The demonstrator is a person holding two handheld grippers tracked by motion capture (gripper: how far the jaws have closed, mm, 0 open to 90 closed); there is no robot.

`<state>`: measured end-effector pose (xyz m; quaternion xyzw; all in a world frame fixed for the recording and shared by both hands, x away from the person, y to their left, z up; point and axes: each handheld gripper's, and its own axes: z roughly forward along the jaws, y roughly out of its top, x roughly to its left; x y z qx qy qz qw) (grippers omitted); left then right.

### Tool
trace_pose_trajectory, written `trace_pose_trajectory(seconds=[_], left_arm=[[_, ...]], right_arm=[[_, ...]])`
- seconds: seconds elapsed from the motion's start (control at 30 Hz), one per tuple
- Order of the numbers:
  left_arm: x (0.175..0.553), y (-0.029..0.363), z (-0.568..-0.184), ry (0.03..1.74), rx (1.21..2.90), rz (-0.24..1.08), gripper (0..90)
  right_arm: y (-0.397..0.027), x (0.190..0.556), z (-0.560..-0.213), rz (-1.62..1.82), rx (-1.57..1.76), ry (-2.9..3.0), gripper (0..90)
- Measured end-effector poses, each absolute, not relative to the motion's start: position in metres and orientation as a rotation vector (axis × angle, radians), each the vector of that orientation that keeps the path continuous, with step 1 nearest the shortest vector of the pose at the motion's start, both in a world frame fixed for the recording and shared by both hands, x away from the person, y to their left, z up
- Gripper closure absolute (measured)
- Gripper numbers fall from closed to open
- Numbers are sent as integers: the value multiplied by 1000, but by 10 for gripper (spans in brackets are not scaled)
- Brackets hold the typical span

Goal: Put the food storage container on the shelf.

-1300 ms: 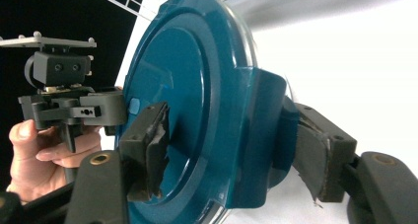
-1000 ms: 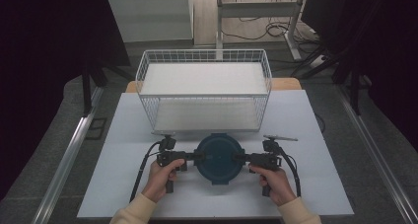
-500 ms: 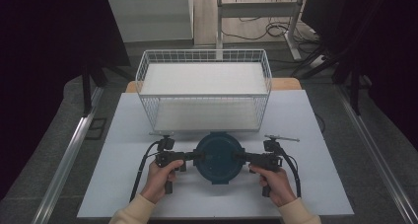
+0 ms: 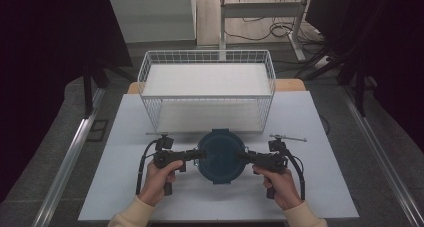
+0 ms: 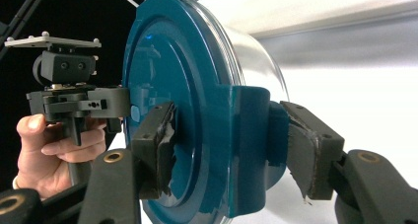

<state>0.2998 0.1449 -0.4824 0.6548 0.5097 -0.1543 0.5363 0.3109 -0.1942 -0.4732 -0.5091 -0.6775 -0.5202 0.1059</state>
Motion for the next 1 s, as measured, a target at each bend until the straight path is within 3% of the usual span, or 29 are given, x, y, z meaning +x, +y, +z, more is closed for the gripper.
trace_pose_trajectory(seconds=[1.0], left_arm=[[289, 153, -446, 1139, 1554, -263, 465]], right_arm=[[-185, 301, -436, -1663, -1420, -2066, 418]])
